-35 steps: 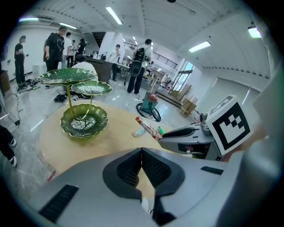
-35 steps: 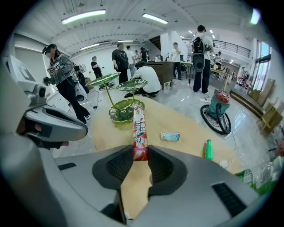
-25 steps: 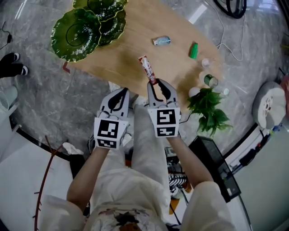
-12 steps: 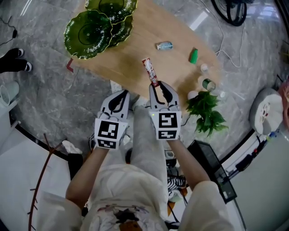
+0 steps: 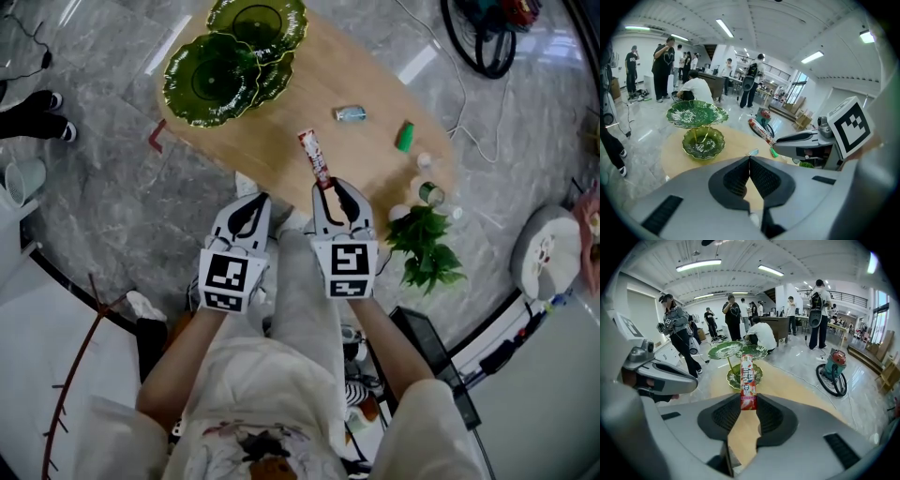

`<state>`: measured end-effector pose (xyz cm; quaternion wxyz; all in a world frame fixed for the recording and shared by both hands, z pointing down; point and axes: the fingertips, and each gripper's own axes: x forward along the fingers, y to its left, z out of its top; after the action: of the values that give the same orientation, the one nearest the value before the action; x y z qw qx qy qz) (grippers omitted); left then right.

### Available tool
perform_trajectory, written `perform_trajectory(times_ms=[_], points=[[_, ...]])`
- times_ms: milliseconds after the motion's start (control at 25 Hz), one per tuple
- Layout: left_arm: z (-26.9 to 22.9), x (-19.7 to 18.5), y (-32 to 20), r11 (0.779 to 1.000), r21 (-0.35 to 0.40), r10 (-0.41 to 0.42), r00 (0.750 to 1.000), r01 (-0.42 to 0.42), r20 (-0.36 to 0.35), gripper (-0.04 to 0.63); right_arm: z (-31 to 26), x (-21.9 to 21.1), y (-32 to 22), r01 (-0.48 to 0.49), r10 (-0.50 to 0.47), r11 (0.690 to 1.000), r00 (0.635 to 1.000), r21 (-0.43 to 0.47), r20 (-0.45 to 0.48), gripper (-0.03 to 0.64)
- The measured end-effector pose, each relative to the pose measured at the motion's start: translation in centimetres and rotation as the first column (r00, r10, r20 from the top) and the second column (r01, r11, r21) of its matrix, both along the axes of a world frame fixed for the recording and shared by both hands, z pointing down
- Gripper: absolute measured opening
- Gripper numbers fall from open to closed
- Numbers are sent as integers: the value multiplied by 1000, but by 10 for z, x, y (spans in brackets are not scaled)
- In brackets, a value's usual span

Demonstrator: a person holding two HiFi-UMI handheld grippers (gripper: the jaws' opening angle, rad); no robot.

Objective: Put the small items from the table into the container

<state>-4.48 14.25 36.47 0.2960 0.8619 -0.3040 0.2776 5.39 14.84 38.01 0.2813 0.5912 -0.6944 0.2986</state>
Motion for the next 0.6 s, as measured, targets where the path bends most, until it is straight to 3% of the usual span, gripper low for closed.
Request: perform_trajectory(times_ms=[600], points=[[-36,-21,-23,997,42,-69,997,70,-32,8,-43,-33,-34,79,-79,995,997,61,1,109]])
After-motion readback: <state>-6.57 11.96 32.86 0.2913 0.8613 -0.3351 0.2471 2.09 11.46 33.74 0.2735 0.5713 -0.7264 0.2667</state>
